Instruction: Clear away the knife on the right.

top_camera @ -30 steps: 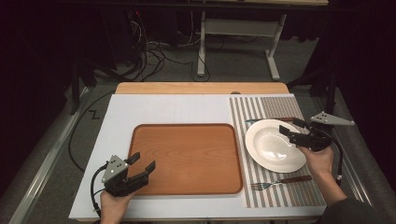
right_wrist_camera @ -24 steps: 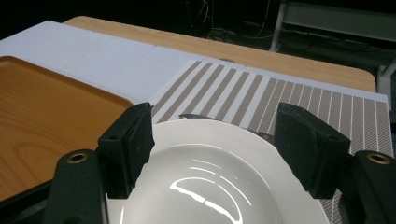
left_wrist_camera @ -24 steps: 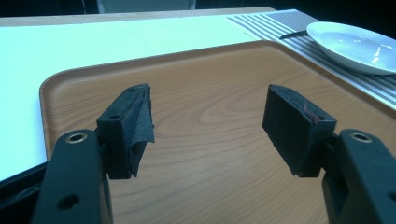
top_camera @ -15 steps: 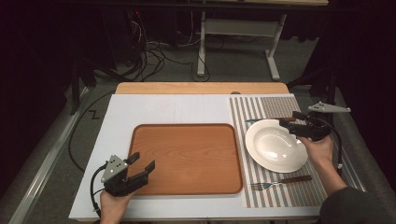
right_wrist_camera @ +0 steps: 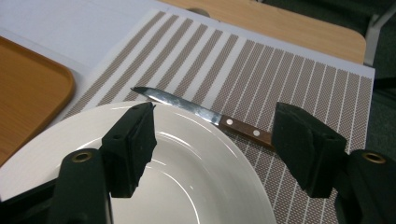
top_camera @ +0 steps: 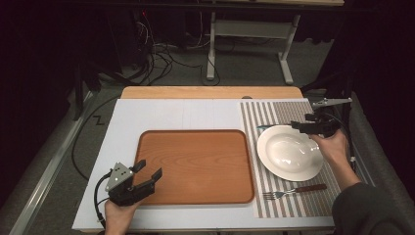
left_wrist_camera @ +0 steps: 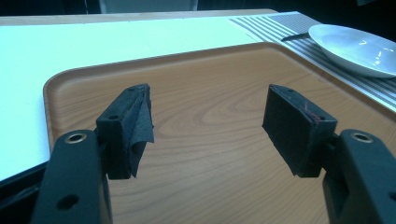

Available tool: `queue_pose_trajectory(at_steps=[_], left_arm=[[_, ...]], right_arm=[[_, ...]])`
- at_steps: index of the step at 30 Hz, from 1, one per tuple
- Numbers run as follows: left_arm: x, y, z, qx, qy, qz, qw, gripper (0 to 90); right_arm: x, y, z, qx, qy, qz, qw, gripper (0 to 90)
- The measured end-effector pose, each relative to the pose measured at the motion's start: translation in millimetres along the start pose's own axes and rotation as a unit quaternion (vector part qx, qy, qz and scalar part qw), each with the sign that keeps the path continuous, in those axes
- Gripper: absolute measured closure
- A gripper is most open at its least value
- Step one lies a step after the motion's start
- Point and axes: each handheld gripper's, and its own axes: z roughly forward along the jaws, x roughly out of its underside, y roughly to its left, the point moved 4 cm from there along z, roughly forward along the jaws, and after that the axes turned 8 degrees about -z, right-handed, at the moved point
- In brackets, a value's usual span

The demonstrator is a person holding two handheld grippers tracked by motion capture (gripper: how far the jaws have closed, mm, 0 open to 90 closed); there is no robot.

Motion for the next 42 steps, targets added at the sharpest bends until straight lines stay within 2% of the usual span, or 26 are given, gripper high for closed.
queue_pose_trajectory(at_steps=[1, 4, 9, 13, 22, 29, 36, 42], left_arm=[[0.0, 0.0, 0.1, 0.0, -0.001, -0.001, 1.0, 33.4], [0.2, -0.2, 0.3, 0.001, 0.002, 0.001, 1.0, 33.4], [0.4, -0.3, 0.8, 0.001, 0.002, 0.001, 1.0, 33.4], [0.6, -1.0, 1.4, 0.013, 0.002, -0.012, 0.9998, 33.4], [1.2, -1.1, 1.9, 0.01, 0.004, -0.01, 0.9999, 33.3], [1.9, -1.1, 2.8, 0.01, 0.007, -0.01, 0.9999, 33.4], [2.5, -2.2, 3.5, 0.012, 0.009, -0.01, 0.9998, 33.4], [3.5, -3.0, 4.7, 0.013, 0.012, -0.009, 0.9998, 33.4]], right_arm=[[0.0, 0.0, 0.0, 0.0, 0.0, 0.0, 1.0, 31.6], [-2.7, -8.2, 9.9, 0.0, 0.031, 0.003, 0.9995, 32.9], [-3.8, -16.0, 21.8, 0.006, 0.061, 0.004, 0.9981, 34.4], [-4.1, -17.9, 27.7, 0.004, 0.073, 0.008, 0.9973, 36.3], [-6.9, -27.4, 41.5, 0.007, 0.101, 0.02, 0.9947, 40.1], [-4.2, -37.7, 56.2, 0.006, 0.142, 0.034, 0.9892, 43.1], [-2.1, -42.3, 64.7, -0.004, 0.152, 0.05, 0.9872, 43.3], [3.0, -47.4, 69.3, -0.004, 0.159, 0.063, 0.9852, 43.3]])
